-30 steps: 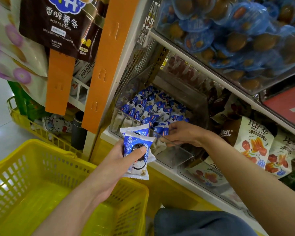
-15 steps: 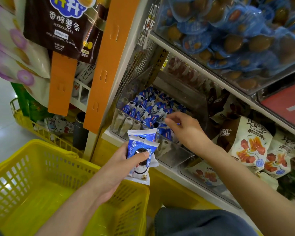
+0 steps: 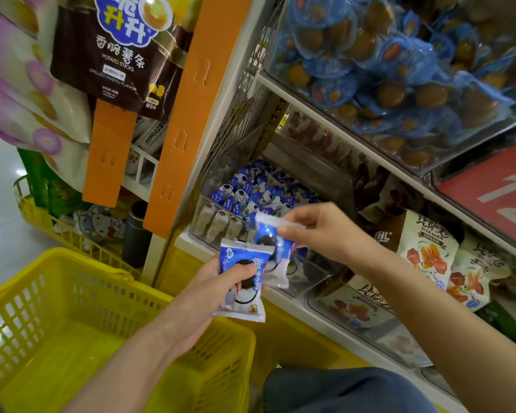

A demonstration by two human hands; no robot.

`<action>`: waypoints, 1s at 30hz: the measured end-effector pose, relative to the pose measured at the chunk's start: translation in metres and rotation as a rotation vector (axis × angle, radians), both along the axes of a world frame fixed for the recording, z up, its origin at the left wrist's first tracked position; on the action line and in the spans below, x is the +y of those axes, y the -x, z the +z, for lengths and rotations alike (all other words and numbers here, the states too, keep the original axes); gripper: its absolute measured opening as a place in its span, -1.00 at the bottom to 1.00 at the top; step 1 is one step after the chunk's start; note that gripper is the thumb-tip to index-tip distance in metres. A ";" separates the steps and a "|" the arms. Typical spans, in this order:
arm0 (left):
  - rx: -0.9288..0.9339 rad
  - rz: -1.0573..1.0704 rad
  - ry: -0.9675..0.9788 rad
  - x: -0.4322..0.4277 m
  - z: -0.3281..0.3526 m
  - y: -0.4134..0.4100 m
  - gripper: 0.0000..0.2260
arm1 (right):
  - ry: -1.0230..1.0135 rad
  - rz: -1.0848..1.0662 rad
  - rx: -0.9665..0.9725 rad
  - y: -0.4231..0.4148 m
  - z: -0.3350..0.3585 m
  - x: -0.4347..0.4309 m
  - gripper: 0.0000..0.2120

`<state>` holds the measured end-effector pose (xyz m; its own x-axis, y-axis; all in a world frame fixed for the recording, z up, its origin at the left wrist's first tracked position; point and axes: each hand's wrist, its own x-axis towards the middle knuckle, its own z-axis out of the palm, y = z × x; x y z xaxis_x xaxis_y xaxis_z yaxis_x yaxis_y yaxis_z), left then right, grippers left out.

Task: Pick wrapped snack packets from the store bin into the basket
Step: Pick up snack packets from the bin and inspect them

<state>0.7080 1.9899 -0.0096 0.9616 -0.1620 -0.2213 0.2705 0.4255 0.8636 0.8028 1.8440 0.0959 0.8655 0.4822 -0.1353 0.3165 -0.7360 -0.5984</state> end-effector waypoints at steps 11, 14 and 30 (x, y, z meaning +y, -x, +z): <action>0.109 0.222 -0.029 0.002 -0.006 -0.007 -0.87 | 0.477 -0.167 -0.082 -0.055 -0.018 -0.018 -0.90; 0.111 0.215 -0.052 0.002 -0.006 -0.007 -0.86 | 0.453 -0.158 0.052 -0.060 -0.032 -0.012 -0.85; 0.126 0.177 -0.052 0.000 -0.007 -0.009 -0.86 | 0.313 -0.424 0.484 -0.059 -0.046 -0.015 -0.24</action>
<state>0.7168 1.9904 -0.0162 0.9381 0.0215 -0.3457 0.3032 0.4314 0.8497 0.8617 1.8288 0.0504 0.7777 -0.0062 -0.6286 -0.2822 -0.8970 -0.3403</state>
